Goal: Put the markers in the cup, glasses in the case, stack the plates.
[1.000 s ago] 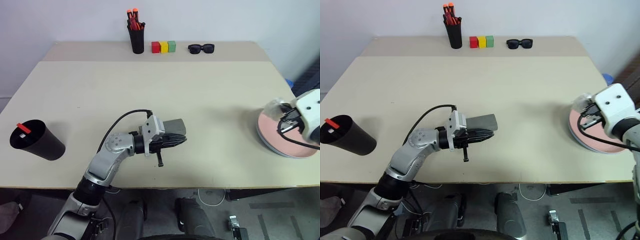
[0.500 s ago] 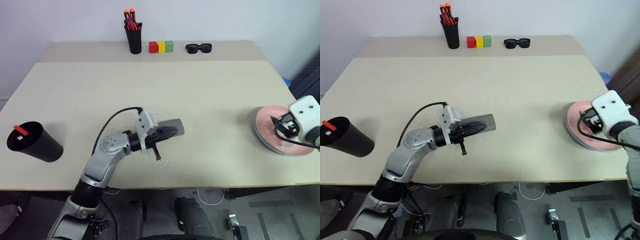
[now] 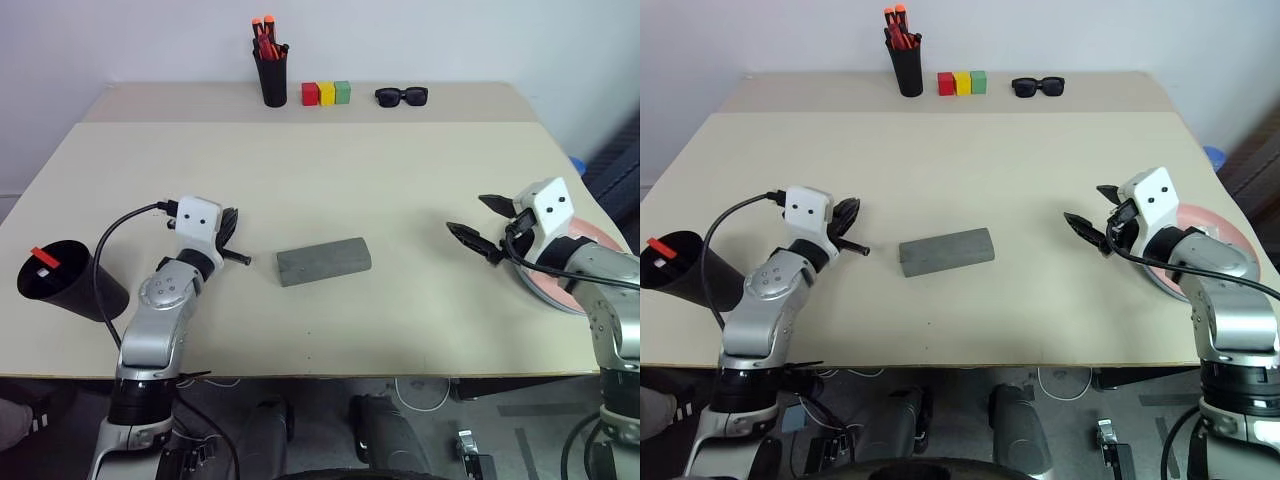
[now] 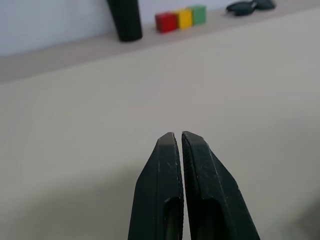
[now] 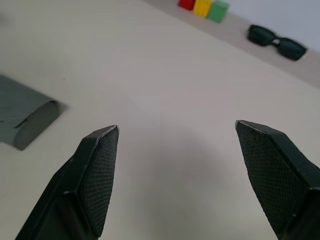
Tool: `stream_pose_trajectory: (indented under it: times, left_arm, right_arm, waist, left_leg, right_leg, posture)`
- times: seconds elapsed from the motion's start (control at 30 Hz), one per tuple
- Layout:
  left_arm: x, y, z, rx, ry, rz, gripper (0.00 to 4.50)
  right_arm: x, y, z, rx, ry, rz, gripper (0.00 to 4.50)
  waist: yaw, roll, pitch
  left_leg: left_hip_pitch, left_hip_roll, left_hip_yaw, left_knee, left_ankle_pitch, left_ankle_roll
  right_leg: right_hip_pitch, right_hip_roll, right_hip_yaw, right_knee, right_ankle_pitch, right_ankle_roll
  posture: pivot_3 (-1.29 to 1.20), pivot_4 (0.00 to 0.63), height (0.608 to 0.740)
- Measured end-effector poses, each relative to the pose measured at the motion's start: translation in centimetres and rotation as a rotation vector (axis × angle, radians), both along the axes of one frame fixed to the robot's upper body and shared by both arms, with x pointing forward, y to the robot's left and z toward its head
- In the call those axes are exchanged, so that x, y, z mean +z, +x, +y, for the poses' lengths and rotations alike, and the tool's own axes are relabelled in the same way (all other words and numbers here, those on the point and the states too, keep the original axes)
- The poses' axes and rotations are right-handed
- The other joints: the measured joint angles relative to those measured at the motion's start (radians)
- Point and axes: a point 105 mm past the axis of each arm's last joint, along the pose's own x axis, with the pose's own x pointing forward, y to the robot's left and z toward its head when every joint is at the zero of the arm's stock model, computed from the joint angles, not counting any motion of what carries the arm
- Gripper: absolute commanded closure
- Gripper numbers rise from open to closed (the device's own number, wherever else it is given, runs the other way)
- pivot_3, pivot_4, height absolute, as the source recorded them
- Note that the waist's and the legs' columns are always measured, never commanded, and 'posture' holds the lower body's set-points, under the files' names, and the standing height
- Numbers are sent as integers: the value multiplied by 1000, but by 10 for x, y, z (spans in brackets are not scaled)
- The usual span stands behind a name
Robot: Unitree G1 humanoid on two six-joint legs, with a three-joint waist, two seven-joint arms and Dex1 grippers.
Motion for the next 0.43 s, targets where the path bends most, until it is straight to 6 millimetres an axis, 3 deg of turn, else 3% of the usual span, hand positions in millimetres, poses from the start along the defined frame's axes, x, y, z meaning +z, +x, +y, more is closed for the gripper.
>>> stream_pose_trajectory:
  times: [0.43]
  left_arm:
    - [-3,-4,2,7,-13,11,4386]
  right_arm:
    - [-19,13,7,37,-19,33,737]
  waist:
    - [0,0,0]
  left_leg:
    - [0,0,0,0,0,0]
  right_leg:
    - [0,0,0,0,0,0]
  posture:
    - [0,150,740]
